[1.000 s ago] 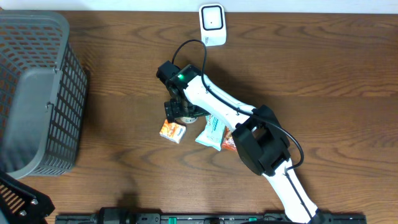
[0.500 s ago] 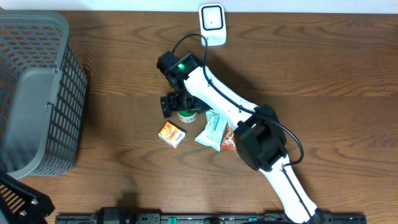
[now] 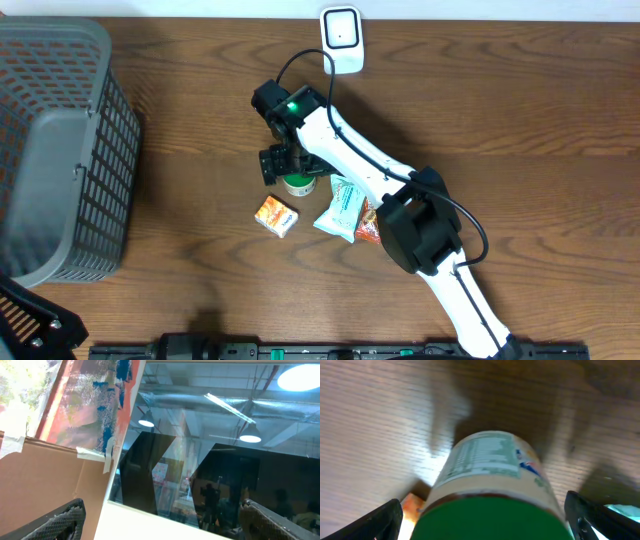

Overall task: Scan the item barcode
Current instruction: 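Lower the right gripper and grasp the green-capped bottle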

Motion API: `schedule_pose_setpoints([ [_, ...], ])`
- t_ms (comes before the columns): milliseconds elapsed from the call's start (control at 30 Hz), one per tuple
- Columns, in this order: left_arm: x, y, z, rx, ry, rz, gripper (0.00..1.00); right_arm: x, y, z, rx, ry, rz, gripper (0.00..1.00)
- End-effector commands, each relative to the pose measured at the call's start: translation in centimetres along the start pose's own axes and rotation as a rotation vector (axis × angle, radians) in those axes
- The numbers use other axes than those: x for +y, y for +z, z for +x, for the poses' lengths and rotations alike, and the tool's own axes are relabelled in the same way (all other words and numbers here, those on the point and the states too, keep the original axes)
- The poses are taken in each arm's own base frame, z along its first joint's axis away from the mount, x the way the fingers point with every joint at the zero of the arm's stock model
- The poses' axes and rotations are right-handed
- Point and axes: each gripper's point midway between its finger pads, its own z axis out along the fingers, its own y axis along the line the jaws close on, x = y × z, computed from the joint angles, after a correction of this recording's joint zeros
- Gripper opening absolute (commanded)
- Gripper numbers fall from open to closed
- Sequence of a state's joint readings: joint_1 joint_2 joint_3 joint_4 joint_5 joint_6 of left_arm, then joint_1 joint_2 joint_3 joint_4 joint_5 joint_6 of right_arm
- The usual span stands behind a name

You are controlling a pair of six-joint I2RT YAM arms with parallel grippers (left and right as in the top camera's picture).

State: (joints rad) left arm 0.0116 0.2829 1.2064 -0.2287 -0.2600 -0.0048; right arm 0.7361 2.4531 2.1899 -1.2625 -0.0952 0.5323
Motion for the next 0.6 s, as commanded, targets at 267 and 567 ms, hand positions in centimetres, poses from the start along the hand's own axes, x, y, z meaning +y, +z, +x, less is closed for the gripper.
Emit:
schedule_pose_setpoints([
  [267, -0.1, -0.4, -0.4, -0.013, -0.016, 0.013, 0.98, -0.6, 3.0, 0.3, 0.012, -0.065, 0.049, 0.99],
  [567, -0.1, -0.4, -0.3, -0.010, -0.015, 0.013, 0.98, -0.6, 3.6, 0.5, 0.027, -0.064, 0.051, 0.74],
])
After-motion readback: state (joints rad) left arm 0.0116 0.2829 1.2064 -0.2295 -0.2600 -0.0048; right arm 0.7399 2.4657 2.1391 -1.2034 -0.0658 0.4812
